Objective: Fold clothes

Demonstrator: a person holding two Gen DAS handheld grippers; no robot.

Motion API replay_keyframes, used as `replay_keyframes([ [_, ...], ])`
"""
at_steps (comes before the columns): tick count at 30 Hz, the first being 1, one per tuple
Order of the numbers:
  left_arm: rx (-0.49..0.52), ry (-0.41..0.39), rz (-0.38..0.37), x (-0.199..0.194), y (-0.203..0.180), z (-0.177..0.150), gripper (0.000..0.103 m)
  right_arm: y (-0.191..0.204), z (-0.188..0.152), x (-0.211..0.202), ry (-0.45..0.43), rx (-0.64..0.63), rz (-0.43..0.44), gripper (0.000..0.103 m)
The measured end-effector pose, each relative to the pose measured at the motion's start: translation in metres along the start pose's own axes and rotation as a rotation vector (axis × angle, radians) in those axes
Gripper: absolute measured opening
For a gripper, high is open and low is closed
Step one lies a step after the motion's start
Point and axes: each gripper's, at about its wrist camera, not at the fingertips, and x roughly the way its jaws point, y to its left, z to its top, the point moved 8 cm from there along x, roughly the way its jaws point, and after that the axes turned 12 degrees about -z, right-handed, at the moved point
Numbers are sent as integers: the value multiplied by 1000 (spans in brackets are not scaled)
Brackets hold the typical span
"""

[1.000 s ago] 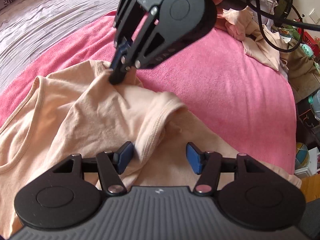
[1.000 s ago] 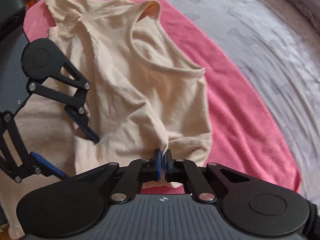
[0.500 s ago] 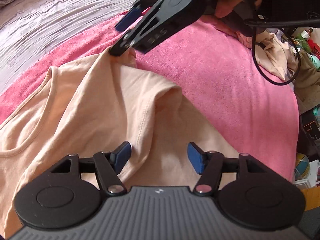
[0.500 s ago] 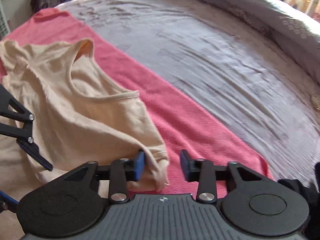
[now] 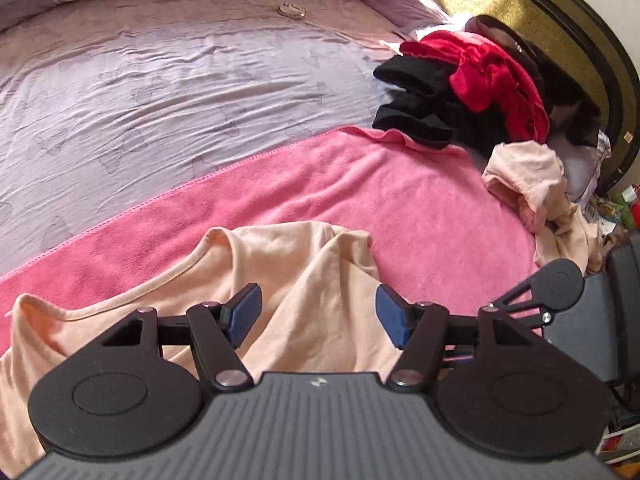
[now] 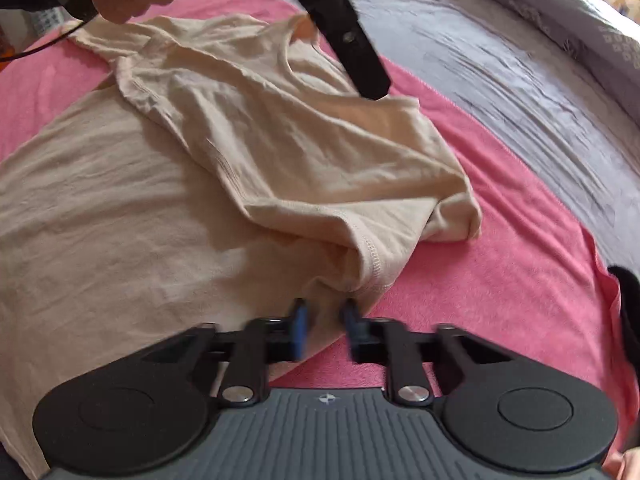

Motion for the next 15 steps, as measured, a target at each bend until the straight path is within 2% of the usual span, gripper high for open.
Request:
replay_keyframes([
  [3, 46, 97, 76, 37, 3, -19, 64, -1, -12, -4, 24, 83, -56, 3],
  [6, 111, 117, 122, 49, 3, -37, 66, -10, -30, -16, 45, 233, -17, 2],
  [10, 134, 144, 135, 44, -4, -35, 66, -23, -53, -33, 72, 438, 41, 7],
  [11, 133, 137, 122, 40, -7, -32, 66, -26, -59, -37, 79, 489, 56, 13],
  [12, 131, 125, 103, 36, -10, -29, 66, -29, -64, -41, 86, 541, 70, 28],
  [14, 129, 100, 65, 25, -17, -23, 66, -28, -75, -51, 99, 638, 115, 44],
  [15, 128, 88, 46, 20, -20, -19, 66, -22, -79, -57, 107, 660, 135, 44],
])
